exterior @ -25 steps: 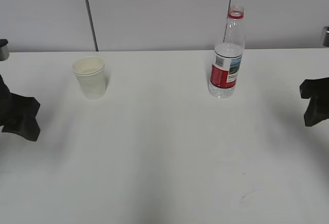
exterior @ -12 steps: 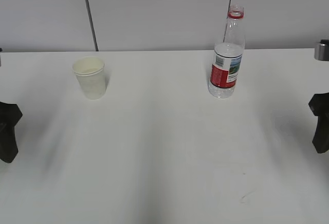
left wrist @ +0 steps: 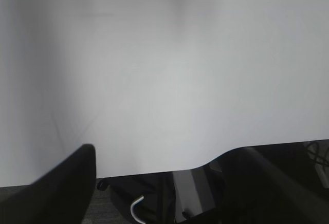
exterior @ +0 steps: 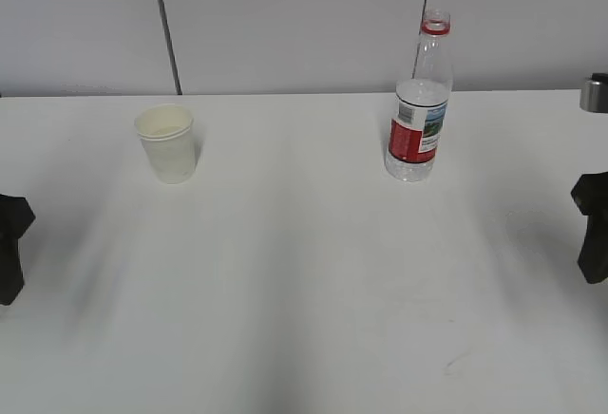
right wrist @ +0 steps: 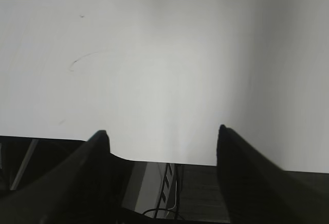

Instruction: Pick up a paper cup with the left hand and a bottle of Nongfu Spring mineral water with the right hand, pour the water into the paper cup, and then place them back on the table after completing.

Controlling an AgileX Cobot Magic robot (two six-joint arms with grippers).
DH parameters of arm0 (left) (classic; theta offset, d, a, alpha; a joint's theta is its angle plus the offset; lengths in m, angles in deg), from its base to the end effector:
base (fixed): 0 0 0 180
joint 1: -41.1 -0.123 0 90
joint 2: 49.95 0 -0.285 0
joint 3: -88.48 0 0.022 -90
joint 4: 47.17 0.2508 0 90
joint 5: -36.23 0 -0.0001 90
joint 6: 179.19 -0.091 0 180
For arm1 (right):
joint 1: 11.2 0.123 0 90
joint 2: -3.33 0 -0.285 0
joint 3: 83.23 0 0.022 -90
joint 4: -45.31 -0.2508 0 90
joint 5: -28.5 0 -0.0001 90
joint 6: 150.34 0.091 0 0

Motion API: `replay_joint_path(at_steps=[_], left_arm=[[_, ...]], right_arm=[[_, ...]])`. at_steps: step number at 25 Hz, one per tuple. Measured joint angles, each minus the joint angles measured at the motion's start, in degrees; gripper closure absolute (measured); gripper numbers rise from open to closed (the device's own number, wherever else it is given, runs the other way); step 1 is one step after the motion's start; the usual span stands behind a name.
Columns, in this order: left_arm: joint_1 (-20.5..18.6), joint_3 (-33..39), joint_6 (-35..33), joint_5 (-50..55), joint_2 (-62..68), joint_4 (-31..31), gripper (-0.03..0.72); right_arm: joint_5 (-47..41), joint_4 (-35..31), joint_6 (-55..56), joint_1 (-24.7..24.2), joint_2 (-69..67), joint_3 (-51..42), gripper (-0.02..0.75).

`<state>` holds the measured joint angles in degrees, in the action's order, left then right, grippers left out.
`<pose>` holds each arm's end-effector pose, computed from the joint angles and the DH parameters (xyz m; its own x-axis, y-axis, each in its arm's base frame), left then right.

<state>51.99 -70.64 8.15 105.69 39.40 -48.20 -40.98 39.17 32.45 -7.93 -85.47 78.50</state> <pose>0.2355 -0.0469 0.2509 -0.9984 0.0556 -0.0032 0.0557 0.9983 -0.0174 0.2448 0.0231 0.2650 -0.9982 0.0290 -0.0532 0.0232 0.9942 0.1050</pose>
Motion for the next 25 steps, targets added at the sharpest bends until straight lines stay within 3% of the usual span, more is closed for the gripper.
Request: replay_joint_path(at_steps=[11,25], left_arm=[[0.0,0.0,-0.5,0.2,-6.0,3.9,0.175],[0.0,7.9,-0.5,1.9,-36.1,3.9,0.177]], right_arm=[[-0.2,0.0,-0.2,0.0,8.6,-0.1,0.256],[-1.3,-0.1,-0.2,0.0,30.5,-10.9,0.256]])
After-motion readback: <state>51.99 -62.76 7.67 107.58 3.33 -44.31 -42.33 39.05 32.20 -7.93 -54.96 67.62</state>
